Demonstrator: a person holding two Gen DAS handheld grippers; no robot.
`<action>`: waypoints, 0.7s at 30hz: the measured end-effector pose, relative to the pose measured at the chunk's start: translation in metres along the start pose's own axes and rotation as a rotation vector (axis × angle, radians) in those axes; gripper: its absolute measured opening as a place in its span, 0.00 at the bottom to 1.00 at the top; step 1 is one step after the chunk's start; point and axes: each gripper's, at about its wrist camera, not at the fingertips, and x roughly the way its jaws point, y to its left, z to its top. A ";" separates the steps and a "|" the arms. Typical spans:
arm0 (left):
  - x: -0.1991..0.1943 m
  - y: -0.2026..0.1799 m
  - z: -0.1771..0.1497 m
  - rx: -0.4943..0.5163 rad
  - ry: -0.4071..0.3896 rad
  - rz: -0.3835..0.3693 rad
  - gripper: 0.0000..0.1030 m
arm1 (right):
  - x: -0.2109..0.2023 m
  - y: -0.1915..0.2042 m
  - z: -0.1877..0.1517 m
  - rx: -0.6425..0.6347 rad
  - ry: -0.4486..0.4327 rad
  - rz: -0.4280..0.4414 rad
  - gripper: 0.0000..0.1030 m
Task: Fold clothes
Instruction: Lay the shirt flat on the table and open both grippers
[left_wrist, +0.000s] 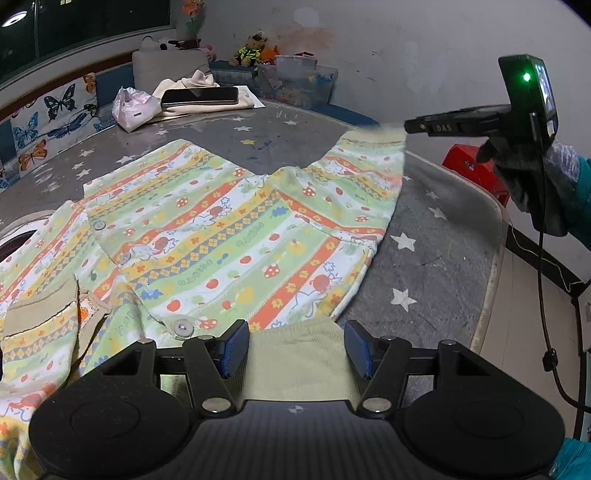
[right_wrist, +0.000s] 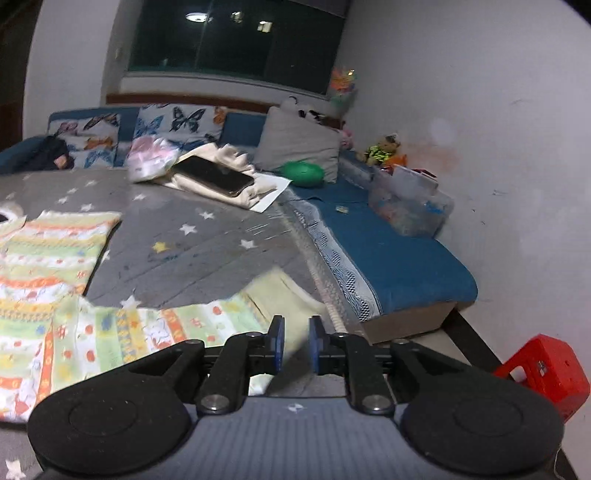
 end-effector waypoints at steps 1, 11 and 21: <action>0.000 0.000 0.000 0.001 0.000 0.000 0.60 | -0.001 0.003 0.001 0.000 -0.009 0.012 0.31; -0.003 0.000 -0.007 -0.001 -0.004 -0.009 0.60 | 0.056 0.045 -0.001 0.037 0.120 0.255 0.51; -0.005 0.000 -0.013 0.007 -0.020 -0.019 0.63 | 0.085 0.031 0.002 0.145 0.118 0.148 0.58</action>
